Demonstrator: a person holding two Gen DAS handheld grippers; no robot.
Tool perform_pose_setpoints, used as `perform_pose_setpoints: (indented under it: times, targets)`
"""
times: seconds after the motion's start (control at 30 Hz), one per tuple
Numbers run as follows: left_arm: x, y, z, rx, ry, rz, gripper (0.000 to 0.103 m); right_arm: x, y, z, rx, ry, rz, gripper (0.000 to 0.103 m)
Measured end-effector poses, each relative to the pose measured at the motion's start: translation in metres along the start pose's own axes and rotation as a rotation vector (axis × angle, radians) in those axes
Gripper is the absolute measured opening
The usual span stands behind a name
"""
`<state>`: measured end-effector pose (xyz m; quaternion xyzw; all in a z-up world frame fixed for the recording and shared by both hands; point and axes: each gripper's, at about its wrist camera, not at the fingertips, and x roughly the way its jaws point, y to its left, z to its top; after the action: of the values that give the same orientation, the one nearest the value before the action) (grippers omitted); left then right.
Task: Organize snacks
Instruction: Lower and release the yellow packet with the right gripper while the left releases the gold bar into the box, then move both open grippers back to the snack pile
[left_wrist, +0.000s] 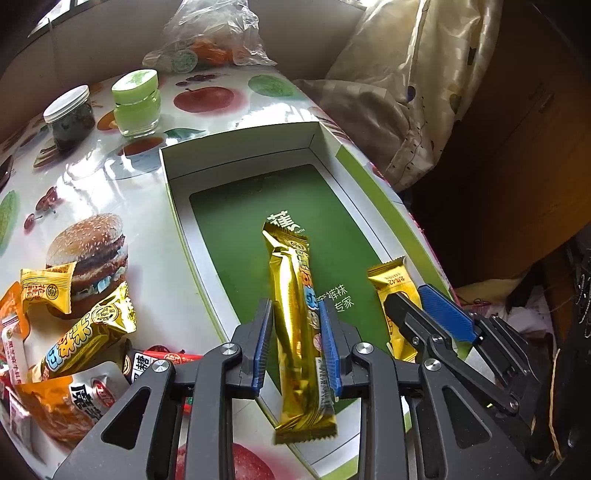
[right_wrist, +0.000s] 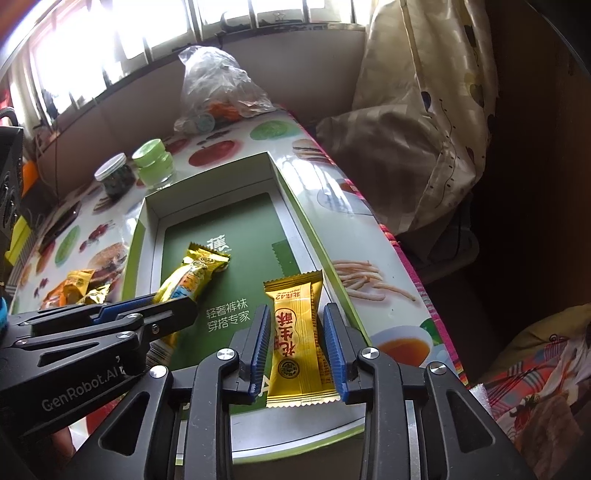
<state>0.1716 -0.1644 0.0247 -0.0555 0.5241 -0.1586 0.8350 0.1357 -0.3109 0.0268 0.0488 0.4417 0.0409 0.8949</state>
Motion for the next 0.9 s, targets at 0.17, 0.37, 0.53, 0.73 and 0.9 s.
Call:
perform_pose_setpoints:
  times: [0.17,0.37,0.53,0.73,0.9]
  targets:
    - [-0.004,0.000,-0.002,-0.002,-0.008,-0.012,0.032,-0.002,-0.001,-0.001,0.004,0.002,-0.007,0.034]
    - [-0.012,-0.003,-0.004,0.001,-0.022,-0.020,0.039,-0.006,0.003,-0.003,-0.003,-0.008,-0.003,0.042]
    - [-0.019,-0.001,-0.008,-0.005,-0.035,-0.013,0.039,-0.013,0.001,-0.003,0.006,-0.020,-0.012,0.042]
    - [-0.032,0.003,-0.014,0.010,-0.060,-0.010,0.039,-0.021,0.002,-0.005,0.009,-0.033,-0.014,0.042]
    - [-0.047,0.008,-0.020,0.025,-0.086,0.014,0.039,-0.030,0.006,-0.010,0.007,-0.047,0.002,0.043]
